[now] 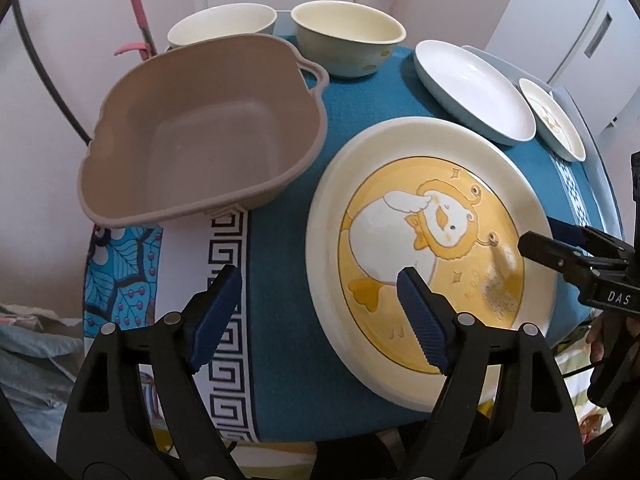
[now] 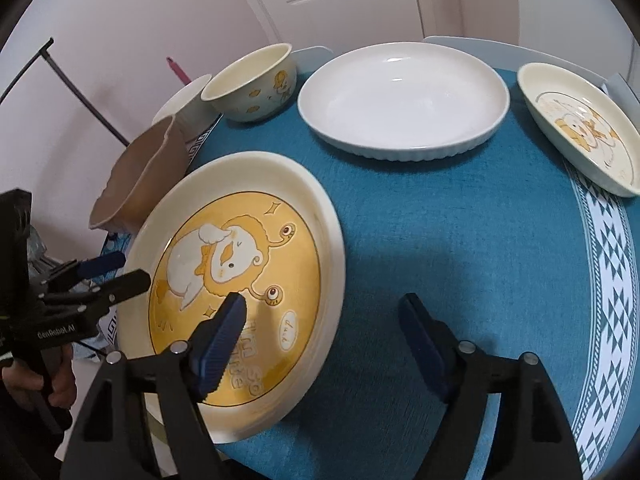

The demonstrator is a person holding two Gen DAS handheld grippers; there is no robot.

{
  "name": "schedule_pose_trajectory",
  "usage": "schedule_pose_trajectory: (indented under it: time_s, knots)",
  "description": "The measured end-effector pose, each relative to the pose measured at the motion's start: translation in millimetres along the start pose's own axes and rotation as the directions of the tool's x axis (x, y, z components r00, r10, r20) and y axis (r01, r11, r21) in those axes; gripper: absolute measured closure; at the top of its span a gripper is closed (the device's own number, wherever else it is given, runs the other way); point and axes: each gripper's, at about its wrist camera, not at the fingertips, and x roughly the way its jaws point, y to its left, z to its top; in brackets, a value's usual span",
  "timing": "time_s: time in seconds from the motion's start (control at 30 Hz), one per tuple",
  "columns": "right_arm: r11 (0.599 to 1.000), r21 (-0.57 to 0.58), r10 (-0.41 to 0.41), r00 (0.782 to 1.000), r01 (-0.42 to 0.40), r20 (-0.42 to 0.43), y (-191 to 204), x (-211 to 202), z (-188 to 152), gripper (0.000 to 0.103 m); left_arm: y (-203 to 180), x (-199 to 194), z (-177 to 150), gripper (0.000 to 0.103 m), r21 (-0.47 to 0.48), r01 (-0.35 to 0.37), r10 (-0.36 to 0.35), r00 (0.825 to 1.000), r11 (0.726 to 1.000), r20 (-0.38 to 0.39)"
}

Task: Organize plates and bowls
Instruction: 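Move both grippers to the plain white plate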

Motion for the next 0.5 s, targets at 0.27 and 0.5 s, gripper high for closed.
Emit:
schedule_pose_trajectory:
  time_s: [0.27, 0.5]
  knots:
    - [1.000, 0.022, -0.022, 0.998, 0.021, 0.057, -1.4, -54.4, 16.8, 0.028, -13.2, -61.9, 12.1, 0.024, 0.003, 0.046, -0.046, 0.997, 0.999, 0.069]
    - [0.999, -0.004, -0.041, 0.985, 0.042, 0.165, -4.4, -114.4, 57.4, 0.000, -49.2, -102.7, 60.3, 0.000, 0.037, 0.091, -0.096, 0.973, 0.995, 0.212]
